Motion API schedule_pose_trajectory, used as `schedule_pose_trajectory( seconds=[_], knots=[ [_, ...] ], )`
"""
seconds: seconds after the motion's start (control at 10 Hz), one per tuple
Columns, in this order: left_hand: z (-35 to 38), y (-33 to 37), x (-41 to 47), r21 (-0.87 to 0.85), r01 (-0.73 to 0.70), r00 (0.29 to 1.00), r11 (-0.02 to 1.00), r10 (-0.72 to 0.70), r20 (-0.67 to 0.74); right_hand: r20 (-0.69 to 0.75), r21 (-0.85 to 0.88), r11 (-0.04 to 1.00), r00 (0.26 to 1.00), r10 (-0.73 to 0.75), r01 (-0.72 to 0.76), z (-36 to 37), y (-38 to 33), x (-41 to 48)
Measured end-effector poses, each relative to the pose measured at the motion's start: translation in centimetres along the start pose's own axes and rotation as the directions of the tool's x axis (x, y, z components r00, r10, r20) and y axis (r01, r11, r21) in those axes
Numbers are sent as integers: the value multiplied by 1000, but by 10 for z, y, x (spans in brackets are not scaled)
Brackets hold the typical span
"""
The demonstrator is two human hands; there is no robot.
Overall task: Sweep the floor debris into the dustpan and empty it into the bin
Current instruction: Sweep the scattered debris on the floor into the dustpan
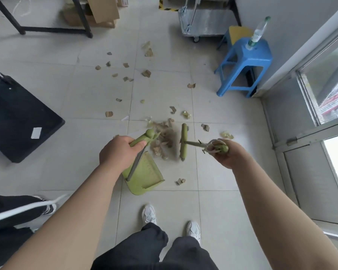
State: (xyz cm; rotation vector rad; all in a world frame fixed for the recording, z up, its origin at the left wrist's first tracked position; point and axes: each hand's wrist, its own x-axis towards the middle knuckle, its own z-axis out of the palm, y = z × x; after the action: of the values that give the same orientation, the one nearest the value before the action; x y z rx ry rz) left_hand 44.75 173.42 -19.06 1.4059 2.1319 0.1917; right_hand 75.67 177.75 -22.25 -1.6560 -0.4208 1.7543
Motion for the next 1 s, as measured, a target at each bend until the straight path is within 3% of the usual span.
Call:
schedule_pose_trajectory(
  seconds=[0.2, 0.4, 0.8, 1.0],
  knots=[
    [-3, -5, 8, 9, -43, 999, 999, 42, 29, -169, 231, 964, 970, 173, -132, -13, 15, -29],
    [-4, -14, 11, 14, -50, 996, 999, 49, 73, -246, 243, 962, 951, 185, -124, 1, 61, -36],
    [-10, -31, 14, 4, -22, 999, 1000, 22, 39, -136, 447, 891, 978, 157, -81, 73, 60, 11],
    [-7, -13, 17, -2, -5, 1000, 1000, 5, 26, -44, 594, 802, 994, 105, -58, 36, 44, 10]
  ],
)
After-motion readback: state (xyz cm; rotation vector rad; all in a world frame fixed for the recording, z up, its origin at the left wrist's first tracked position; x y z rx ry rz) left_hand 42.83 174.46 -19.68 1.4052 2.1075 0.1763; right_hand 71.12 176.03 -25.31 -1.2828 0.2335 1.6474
